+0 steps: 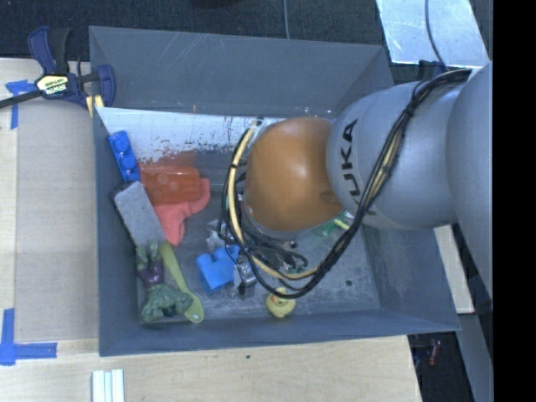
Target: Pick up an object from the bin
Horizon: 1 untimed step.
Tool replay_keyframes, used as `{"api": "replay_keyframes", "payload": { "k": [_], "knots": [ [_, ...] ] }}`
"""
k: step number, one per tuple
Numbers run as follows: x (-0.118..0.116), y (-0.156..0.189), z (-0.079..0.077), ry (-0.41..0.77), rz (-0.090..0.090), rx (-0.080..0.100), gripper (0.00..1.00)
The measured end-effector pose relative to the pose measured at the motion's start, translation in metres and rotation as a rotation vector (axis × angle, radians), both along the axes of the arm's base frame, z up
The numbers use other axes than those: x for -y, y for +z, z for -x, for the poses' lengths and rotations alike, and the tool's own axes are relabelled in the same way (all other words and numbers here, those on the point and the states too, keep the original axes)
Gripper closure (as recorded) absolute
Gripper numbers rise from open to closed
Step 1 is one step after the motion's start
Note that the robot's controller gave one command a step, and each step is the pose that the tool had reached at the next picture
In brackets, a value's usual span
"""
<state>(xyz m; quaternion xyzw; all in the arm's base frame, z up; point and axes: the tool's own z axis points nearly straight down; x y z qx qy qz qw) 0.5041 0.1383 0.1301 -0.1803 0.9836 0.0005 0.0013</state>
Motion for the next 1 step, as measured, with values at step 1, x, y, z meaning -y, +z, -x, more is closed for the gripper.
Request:
{"api": "replay_keyframes", "payload": {
  "k": [1],
  "knots": [
    [-0.0075,0.0759,-0.0092,0.007,0.000,0.000,1.00]
  ]
}}
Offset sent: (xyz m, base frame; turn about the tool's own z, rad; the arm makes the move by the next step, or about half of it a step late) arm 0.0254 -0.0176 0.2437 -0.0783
